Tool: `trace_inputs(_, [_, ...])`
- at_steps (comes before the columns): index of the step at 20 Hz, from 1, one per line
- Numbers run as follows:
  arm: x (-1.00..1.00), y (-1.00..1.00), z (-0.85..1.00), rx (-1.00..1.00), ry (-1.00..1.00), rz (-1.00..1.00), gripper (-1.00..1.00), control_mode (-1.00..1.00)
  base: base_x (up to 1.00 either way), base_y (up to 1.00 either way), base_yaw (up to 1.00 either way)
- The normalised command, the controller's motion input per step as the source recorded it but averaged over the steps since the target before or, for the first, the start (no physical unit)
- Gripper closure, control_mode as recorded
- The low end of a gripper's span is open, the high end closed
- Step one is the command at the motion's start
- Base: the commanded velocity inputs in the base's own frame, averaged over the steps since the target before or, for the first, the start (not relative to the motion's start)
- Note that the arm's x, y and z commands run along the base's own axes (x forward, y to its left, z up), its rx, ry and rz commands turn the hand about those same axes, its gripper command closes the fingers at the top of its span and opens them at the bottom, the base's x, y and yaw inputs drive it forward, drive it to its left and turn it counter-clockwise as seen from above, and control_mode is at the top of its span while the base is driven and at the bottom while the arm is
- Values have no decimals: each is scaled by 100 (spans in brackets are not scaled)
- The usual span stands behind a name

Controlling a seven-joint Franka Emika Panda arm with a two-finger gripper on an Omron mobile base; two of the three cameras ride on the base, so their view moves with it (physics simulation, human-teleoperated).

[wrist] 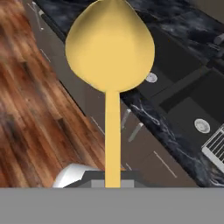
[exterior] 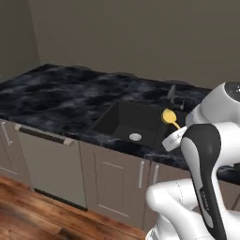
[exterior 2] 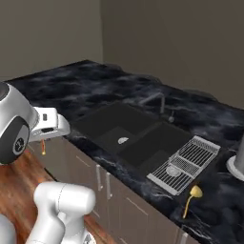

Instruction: Organize the utensils by type. Pick up the wooden spoons from the counter and place them in the open cabinet. Then pick up the metallic utensils from the counter and place them in the open drawer.

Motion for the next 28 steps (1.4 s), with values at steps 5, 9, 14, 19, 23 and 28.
trace_inputs(5, [0,0,0,0,0,0,100,100,-4,49,69])
trace_inputs(9, [0,0,0,0,0,0,100,100,-2,42,66])
trace_inputs(14, [0,0,0,0,0,0,100,100,-6,43,59])
trace_inputs(19, [0,0,0,0,0,0,100,100,-4,48,46])
trace_inputs(23, [0,0,0,0,0,0,100,100,-2,35,31])
trace_inputs(28, [0,0,0,0,0,0,100,100,0,50,24])
